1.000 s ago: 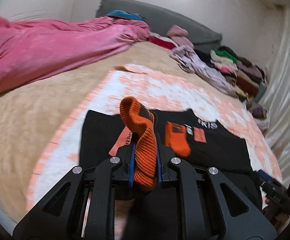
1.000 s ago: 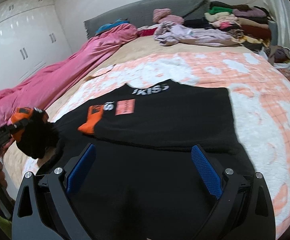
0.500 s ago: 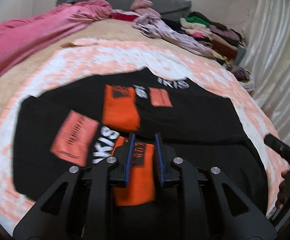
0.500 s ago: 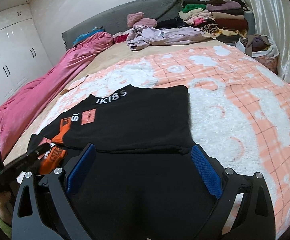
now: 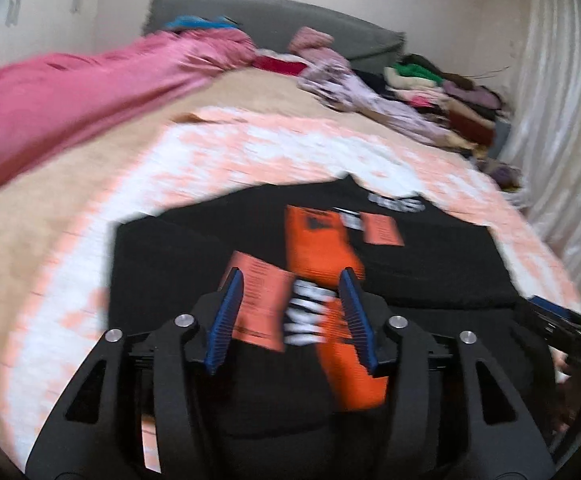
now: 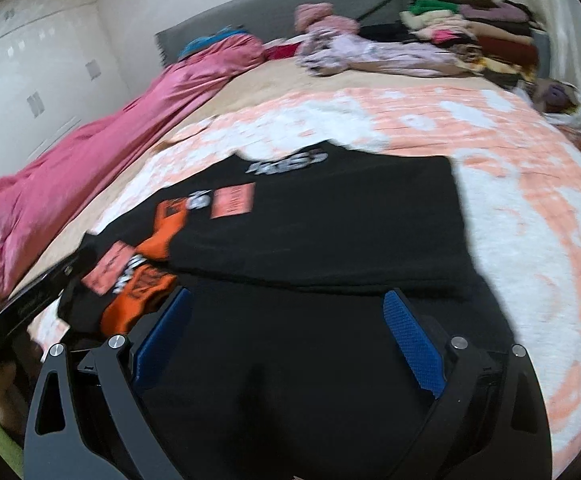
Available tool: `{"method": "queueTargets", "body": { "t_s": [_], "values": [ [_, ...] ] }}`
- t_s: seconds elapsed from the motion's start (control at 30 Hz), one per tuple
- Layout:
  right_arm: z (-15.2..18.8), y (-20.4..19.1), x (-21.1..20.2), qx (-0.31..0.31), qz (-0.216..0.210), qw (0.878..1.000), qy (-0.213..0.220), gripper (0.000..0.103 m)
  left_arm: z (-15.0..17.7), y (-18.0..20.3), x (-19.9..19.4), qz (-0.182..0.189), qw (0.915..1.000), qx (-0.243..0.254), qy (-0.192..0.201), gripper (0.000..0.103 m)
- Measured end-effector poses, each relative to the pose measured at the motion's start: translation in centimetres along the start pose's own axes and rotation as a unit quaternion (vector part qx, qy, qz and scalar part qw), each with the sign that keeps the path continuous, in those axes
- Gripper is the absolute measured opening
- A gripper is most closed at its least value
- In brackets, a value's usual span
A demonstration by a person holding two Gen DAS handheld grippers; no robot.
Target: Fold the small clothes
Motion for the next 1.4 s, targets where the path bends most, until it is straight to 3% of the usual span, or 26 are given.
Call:
{"method": "queueTargets", "body": {
  "t_s": [0.2,0.27,0.47,0.9,1.17,1.4],
  "values": [
    [1.5,-7.2,3.4,-0.033,-0.081,0.995,-0.050,0.095,-1.0,-5.0,0.0,-0.069,0.9973,-0.019,0.016,0.048],
    [2.1,-9.2,4.8,-0.033,-0.100,0.992,-0.072,0.086,-1.1,-6.1,-0.1,-0.074,0.9966,-0.032,0.017,0.051],
    [3.4,-11.1,8.2,-0.039,-0.085,0.990,-0.104,0.078,-0.8,-8.8,0.0,-0.082,0.9933,-0.082,0.008,0.053],
    [2.9,-11.6,9.9,-0.049,-0.082,0.992,-0.085,0.033,-0.8,-9.8,-0.4,-0.098,0.9900,-0.100,0.018,0.057],
    [1.6,-11.2,8.3,-0.046,-0.099,0.992,-0.061,0.006,-1.2,-10.7,-1.0,-0.114,0.9872,-0.107,0.032,0.057],
    [-1.3,-14.8,5.2,-0.085,-0.155,0.984,-0.025,0.006,-2.1,-11.8,-2.2,-0.122,0.9829,-0.122,0.064,0.057]
  ]
}}
Point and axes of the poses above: each gripper's, at about its wrist camera, not at the fingertips, and x roughly the way its jaws point, y to its right, z to its underside, the point moved 9 cm from there along x, roughly the way its jaws point, and after that the axes turned 7 degrees about y, right-handed, at the moved point
